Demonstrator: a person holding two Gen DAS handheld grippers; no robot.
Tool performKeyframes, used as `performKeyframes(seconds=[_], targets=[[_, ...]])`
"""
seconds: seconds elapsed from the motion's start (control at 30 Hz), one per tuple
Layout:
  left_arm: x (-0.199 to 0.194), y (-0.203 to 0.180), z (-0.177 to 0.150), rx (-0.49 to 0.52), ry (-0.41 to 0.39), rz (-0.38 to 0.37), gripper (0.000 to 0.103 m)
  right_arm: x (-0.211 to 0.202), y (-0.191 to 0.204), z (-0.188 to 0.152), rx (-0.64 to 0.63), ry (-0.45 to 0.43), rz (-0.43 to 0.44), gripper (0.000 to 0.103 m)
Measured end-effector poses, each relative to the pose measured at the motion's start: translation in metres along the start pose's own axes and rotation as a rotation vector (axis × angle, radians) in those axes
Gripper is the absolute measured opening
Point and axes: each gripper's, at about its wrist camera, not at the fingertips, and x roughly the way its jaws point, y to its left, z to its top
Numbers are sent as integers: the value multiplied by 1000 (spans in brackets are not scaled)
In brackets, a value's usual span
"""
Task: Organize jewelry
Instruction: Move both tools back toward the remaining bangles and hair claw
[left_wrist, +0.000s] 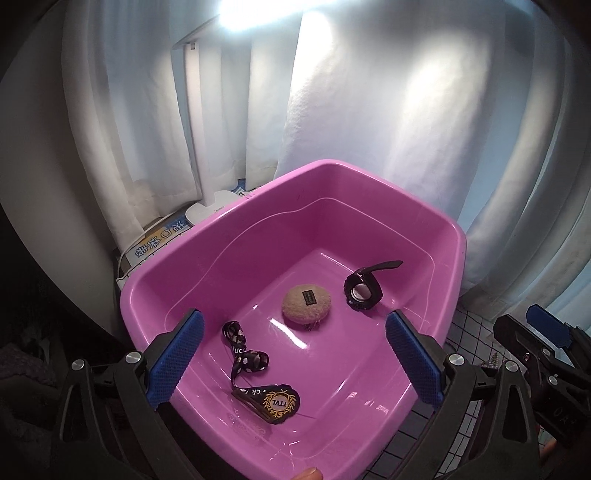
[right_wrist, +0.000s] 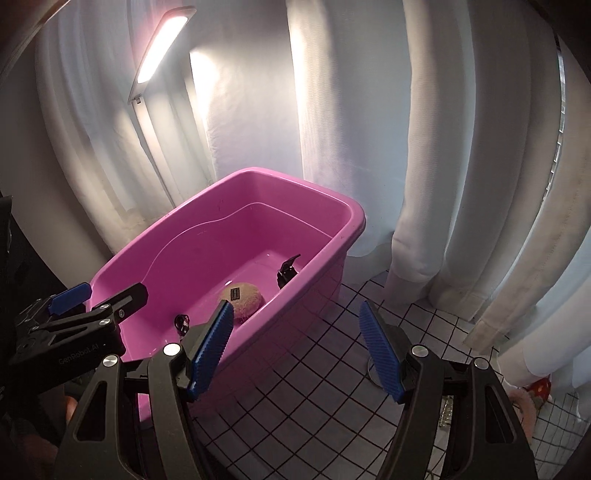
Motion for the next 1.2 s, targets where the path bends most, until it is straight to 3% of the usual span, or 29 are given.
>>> performKeyframes(seconds=[0.2,0.63,0.83,1.2], targets=[[-7,-42,-16,47,6,-96,97,-35,-43,-50,91,7,-65,67],[0,-146,-83,247,97,-219,97,-108,-192,-151,364,47,-296,67],[28,-176,-109,273,161,-232,97,-118,-229,-178,423,60,-340,67],[122,-213,-127,288,266,-190,97,-85,-282,-205,505,109,-350,67]])
